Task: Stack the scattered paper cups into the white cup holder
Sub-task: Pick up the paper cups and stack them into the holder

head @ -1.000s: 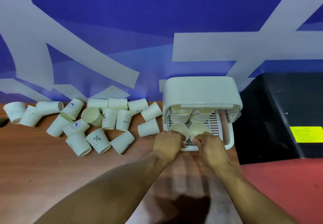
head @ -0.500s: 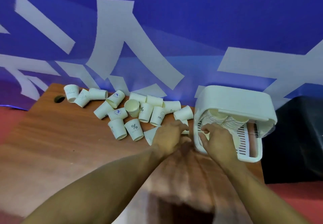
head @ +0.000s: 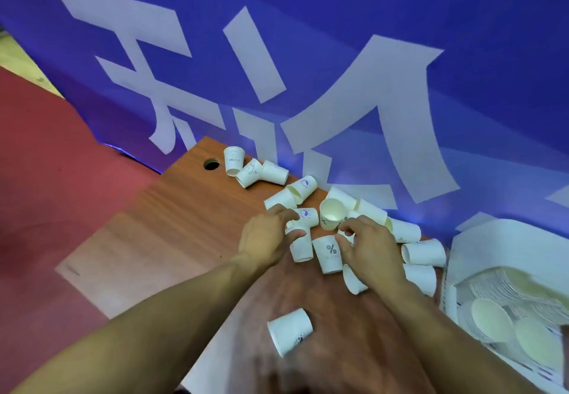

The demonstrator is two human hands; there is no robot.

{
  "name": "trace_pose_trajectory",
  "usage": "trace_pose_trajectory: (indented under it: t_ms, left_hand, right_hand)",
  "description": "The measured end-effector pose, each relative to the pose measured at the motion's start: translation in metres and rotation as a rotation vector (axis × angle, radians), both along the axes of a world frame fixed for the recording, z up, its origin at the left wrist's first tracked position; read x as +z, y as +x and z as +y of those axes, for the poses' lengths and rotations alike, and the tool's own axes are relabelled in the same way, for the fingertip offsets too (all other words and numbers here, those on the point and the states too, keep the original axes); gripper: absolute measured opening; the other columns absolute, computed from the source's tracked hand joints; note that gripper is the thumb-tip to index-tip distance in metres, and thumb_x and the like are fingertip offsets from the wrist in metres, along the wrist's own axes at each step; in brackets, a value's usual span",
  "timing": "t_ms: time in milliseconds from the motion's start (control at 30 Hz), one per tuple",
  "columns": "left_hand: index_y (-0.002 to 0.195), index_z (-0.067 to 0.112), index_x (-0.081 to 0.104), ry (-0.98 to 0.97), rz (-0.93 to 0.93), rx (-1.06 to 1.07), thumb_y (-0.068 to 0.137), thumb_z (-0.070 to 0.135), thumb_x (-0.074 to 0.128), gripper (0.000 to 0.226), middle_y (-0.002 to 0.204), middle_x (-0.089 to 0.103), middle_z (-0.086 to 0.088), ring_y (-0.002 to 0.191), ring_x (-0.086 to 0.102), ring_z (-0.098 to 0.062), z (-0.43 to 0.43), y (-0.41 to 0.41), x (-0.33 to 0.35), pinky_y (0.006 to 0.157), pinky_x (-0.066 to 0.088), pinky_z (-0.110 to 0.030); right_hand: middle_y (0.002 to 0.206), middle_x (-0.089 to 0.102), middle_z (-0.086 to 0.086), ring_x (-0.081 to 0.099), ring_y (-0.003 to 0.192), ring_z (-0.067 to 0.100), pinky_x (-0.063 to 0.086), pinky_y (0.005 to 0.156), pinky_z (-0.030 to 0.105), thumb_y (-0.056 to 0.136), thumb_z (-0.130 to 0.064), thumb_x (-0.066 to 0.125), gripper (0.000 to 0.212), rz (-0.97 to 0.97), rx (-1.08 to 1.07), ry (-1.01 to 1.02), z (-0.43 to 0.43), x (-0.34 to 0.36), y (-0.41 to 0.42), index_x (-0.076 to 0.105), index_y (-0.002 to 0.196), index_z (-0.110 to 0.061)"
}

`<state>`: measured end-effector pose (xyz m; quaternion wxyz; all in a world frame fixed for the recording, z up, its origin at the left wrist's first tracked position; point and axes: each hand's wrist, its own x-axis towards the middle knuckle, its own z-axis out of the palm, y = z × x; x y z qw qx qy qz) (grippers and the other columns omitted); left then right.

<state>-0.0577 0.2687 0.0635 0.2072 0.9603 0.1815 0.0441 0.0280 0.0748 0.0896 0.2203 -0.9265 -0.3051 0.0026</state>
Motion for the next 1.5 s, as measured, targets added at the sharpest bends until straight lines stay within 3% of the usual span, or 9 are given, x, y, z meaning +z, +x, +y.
trace_pose_trajectory:
  t_ms: [200, 667, 833, 967, 1067, 1167, 1267, 1400, 1500]
  left_hand:
    - [0.113, 0.036, 0.063, -0.037, -0.023, 0.109, 0.086, 0.059, 0.061, 0.036, 0.114, 0.060, 0.016, 0.085, 0.064, -0.013, 0.104, 0.000, -0.015, 0.072, 0.053, -0.037]
    - [0.109, 0.033, 0.066, -0.168, -0.076, 0.234, 0.088, 0.048, 0.062, 0.026, 0.110, 0.060, 0.013, 0.072, 0.062, -0.009, 0.293, 0.060, -0.064, 0.070, 0.050, -0.035]
    - [0.113, 0.028, 0.066, -0.313, -0.082, 0.285, 0.087, 0.037, 0.067, 0.028, 0.110, 0.059, 0.007, 0.094, 0.061, -0.017, 0.322, 0.098, -0.091, 0.081, 0.050, -0.037]
    - [0.125, 0.027, 0.059, -0.423, -0.013, 0.315, 0.087, 0.032, 0.068, 0.039, 0.128, 0.051, 0.003, 0.110, 0.057, -0.023, 0.328, 0.123, -0.108, 0.091, 0.046, -0.037]
    - [0.135, 0.028, 0.048, -0.430, 0.027, 0.307, 0.086, 0.032, 0.068, 0.052, 0.137, 0.044, 0.005, 0.115, 0.054, -0.023, 0.332, 0.136, -0.119, 0.087, 0.042, -0.037]
    - [0.139, 0.030, 0.043, -0.438, 0.060, 0.281, 0.082, 0.029, 0.073, 0.065, 0.142, 0.041, 0.010, 0.119, 0.052, -0.019, 0.333, 0.143, -0.131, 0.085, 0.035, -0.032]
    - [0.137, 0.032, 0.043, -0.440, 0.077, 0.280, 0.077, 0.027, 0.078, 0.069, 0.138, 0.041, 0.009, 0.113, 0.055, -0.023, 0.332, 0.145, -0.134, 0.083, 0.036, -0.032]
    - [0.127, 0.028, 0.052, -0.461, 0.108, 0.339, 0.079, 0.029, 0.077, 0.054, 0.124, 0.051, 0.003, 0.103, 0.057, -0.027, 0.332, 0.138, -0.131, 0.082, 0.046, -0.038]
    - [0.104, 0.025, 0.063, -0.519, 0.103, 0.325, 0.088, 0.030, 0.065, 0.016, 0.101, 0.063, 0.000, 0.095, 0.060, -0.026, 0.334, 0.124, -0.122, 0.076, 0.050, -0.038]
  right_hand:
    - [0.094, 0.066, -0.004, 0.061, 0.083, 0.017, 0.043, 0.070, 0.026, 0.086, -0.031, 0.066, 0.017, 0.023, 0.059, -0.031, 0.109, -0.002, 0.011, 0.070, 0.099, -0.021]
    - [0.103, 0.067, 0.002, 0.062, 0.097, 0.023, 0.047, 0.081, 0.032, 0.083, -0.030, 0.069, 0.027, 0.200, -0.004, -0.091, 0.321, -0.053, 0.076, 0.068, 0.107, -0.018]
    - [0.119, 0.060, 0.002, 0.058, 0.107, 0.024, 0.044, 0.086, 0.033, 0.083, -0.033, 0.069, 0.039, 0.276, -0.069, -0.174, 0.356, -0.081, 0.097, 0.058, 0.118, -0.019]
    - [0.125, 0.051, 0.004, 0.054, 0.111, 0.026, 0.041, 0.087, 0.035, 0.081, -0.031, 0.072, 0.053, 0.341, -0.109, -0.191, 0.371, -0.103, 0.104, 0.047, 0.125, -0.017]
    - [0.125, 0.048, 0.005, 0.055, 0.109, 0.029, 0.043, 0.085, 0.038, 0.078, -0.031, 0.073, 0.060, 0.371, -0.133, -0.203, 0.375, -0.121, 0.108, 0.040, 0.126, -0.016]
    - [0.136, 0.043, 0.007, 0.049, 0.119, 0.029, 0.042, 0.091, 0.041, 0.079, -0.030, 0.073, 0.071, 0.381, -0.108, -0.248, 0.378, -0.133, 0.105, 0.032, 0.136, -0.015]
    - [0.135, 0.040, 0.005, 0.049, 0.118, 0.028, 0.041, 0.092, 0.041, 0.079, -0.031, 0.075, 0.074, 0.372, -0.113, -0.248, 0.380, -0.137, 0.101, 0.032, 0.137, -0.016]
    - [0.133, 0.046, 0.004, 0.049, 0.119, 0.026, 0.039, 0.094, 0.037, 0.084, -0.022, 0.071, 0.062, 0.378, -0.121, -0.173, 0.377, -0.132, 0.094, 0.038, 0.135, -0.014]
    - [0.130, 0.055, 0.007, 0.052, 0.119, 0.025, 0.040, 0.097, 0.035, 0.090, -0.019, 0.063, 0.046, 0.402, -0.135, -0.111, 0.370, -0.119, 0.088, 0.046, 0.132, -0.012]
